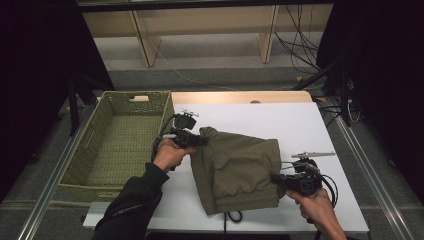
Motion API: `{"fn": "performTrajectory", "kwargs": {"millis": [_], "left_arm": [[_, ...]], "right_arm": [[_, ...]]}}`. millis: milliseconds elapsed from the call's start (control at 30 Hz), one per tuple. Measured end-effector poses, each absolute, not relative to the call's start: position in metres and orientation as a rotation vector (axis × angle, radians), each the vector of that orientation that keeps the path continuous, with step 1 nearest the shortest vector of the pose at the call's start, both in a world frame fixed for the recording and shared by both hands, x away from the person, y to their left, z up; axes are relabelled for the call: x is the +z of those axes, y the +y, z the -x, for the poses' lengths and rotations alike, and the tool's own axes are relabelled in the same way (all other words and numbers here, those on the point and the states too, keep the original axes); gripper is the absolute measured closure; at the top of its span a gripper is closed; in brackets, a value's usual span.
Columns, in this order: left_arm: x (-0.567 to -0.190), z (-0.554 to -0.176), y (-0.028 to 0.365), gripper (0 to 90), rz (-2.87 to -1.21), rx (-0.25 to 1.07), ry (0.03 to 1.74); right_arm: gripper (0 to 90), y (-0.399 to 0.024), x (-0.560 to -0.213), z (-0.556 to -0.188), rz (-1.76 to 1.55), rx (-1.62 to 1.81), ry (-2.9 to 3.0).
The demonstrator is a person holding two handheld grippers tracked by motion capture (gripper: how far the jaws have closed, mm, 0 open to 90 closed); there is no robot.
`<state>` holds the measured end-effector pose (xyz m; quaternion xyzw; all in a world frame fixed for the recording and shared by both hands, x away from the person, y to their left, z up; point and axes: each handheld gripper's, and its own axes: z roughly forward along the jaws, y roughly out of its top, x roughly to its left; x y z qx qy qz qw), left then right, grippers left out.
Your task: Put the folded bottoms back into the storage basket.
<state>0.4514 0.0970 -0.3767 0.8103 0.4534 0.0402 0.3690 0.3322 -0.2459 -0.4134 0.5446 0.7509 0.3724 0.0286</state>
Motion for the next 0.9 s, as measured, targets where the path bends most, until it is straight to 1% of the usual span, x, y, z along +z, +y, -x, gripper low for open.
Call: {"fn": "performTrajectory", "kwargs": {"millis": [533,900], "left_arm": [[-0.34,-0.45,0.134,82.2,-2.009,0.135,1.188],[-0.31,-0.454,0.165,82.2,-1.95,0.177,1.221]], "right_arm": [[87.6,-0.219,-0.389,-0.344,-1.594,1.217,2.33],[87.5,-0.194,-0.357,-0.362,-1.5,1.243,2.353]]}}
